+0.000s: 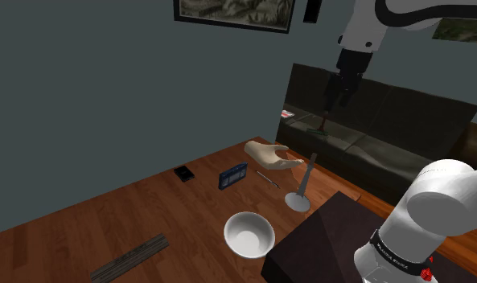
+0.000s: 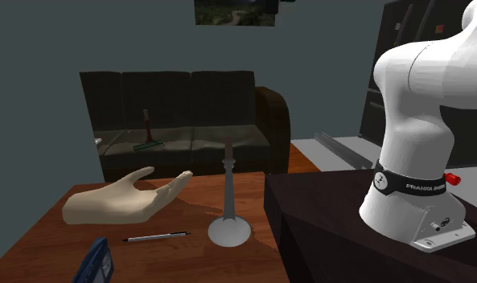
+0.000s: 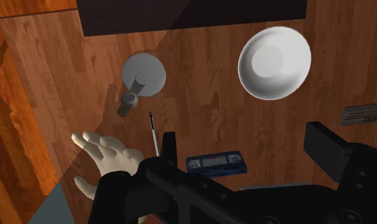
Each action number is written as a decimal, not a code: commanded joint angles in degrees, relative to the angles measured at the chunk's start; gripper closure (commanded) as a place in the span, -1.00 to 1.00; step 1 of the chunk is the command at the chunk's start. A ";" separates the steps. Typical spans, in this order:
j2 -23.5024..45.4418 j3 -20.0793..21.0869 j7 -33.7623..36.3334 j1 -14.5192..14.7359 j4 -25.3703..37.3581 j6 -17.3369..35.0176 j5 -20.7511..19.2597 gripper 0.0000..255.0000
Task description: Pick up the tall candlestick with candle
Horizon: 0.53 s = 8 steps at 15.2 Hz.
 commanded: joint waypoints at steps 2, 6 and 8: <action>0.92 -0.56 -0.69 -0.19 -0.99 1.36 -0.44 -1.00; 5.33 -2.83 -3.38 -0.99 -4.34 6.95 -2.21 -1.00; 7.97 -3.95 -4.68 -1.41 -5.64 9.84 -3.08 -1.00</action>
